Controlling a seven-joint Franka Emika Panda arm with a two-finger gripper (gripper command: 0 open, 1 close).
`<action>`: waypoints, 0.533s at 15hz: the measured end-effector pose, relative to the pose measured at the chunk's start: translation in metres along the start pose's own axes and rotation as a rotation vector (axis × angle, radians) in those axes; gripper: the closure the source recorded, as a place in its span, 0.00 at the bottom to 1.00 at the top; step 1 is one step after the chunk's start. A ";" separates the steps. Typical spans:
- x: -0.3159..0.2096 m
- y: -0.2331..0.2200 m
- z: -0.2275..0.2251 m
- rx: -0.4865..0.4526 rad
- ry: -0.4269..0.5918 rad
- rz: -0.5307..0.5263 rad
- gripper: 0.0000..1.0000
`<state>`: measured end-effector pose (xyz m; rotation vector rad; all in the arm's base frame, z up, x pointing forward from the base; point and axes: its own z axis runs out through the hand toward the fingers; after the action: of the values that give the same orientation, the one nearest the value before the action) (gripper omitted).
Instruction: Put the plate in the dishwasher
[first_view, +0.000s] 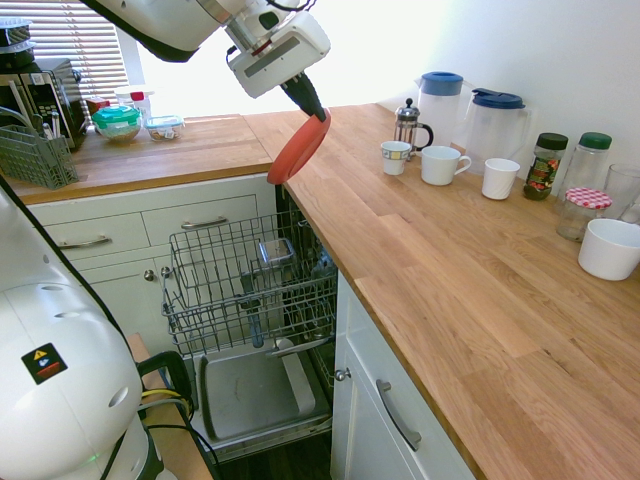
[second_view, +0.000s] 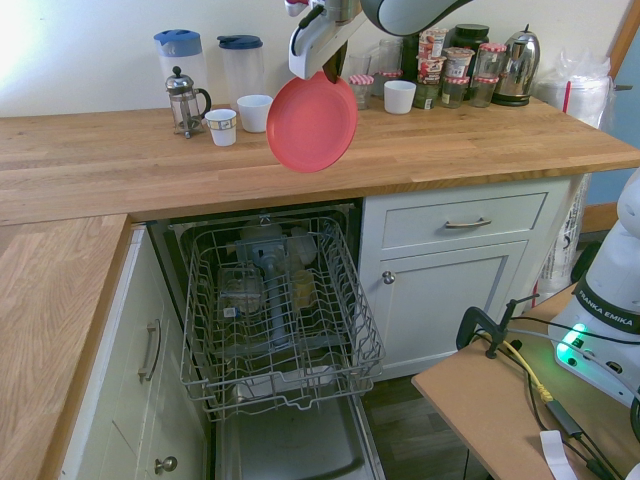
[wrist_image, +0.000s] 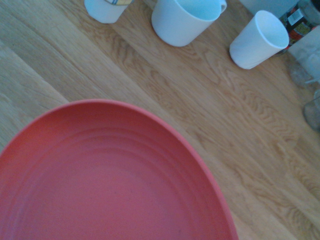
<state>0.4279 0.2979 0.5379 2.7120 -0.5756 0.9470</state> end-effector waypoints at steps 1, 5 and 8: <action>-0.001 -0.005 -0.008 -0.009 0.022 -0.022 1.00; -0.028 -0.043 -0.047 -0.014 0.146 -0.153 1.00; -0.061 -0.086 -0.061 -0.027 0.250 -0.285 1.00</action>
<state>0.3872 0.4129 0.5399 2.5074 -0.1486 1.1611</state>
